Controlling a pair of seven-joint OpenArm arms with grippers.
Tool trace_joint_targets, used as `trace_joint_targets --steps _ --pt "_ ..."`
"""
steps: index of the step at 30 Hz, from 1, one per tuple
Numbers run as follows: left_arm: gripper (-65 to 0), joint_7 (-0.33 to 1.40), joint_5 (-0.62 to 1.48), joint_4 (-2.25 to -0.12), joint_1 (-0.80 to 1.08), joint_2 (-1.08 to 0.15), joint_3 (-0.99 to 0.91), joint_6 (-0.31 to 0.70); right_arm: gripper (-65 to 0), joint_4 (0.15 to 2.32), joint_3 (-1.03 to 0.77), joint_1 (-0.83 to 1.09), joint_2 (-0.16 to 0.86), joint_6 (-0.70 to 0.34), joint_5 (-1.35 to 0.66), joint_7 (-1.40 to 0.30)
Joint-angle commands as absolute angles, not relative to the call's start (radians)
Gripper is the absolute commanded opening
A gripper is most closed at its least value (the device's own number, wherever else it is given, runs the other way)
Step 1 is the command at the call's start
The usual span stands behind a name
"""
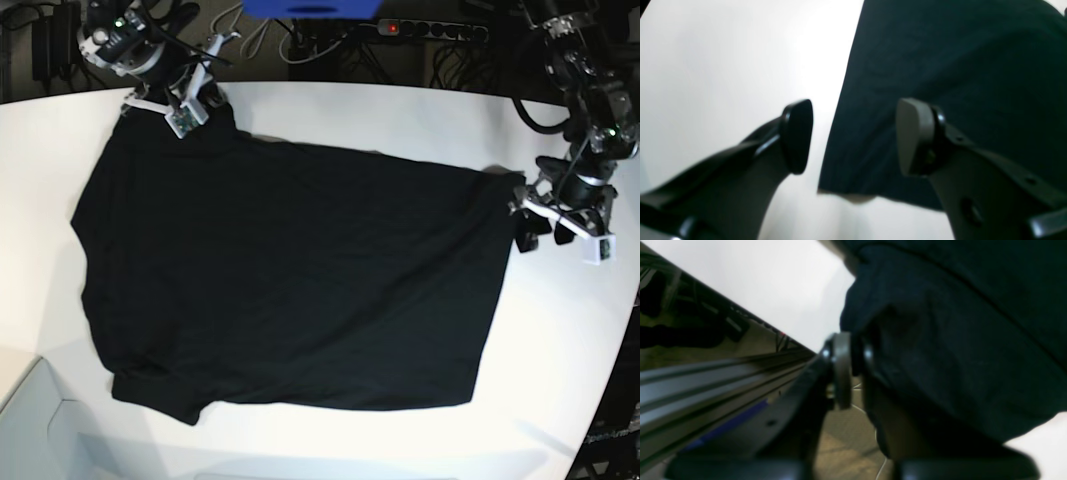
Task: Layout the t-shirt on the table in an organized manner, then fold the t-shirt properly
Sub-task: 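Grasp the shirt shoulder edges with both grippers and pull apart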
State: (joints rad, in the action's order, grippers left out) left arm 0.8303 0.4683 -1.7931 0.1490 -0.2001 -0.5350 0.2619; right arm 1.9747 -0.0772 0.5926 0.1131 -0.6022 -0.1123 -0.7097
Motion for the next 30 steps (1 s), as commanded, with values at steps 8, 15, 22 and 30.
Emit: trace_joint_targets --steps 8,15,22,30 --pt "-26.2 0.802 0.472 -1.679 -0.012 -0.194 -0.470 0.263 -43.0 1.998 -0.082 0.621 0.111 -0.601 -0.130 -0.693" --pt "-26.2 0.792 0.470 -1.557 -0.064 -0.194 -0.403 0.262 -39.0 1.998 -0.196 0.611 0.107 -0.601 -0.130 -0.688" --pt "-26.2 0.791 0.469 -1.448 -0.045 -0.203 -0.410 0.262 -37.5 1.997 -0.375 0.521 0.113 -0.601 -0.130 -0.690" --pt "-26.3 0.791 0.469 -1.379 -0.016 -0.203 -0.410 0.262 -34.9 1.945 -0.401 0.404 0.114 -0.601 -0.128 -0.696"
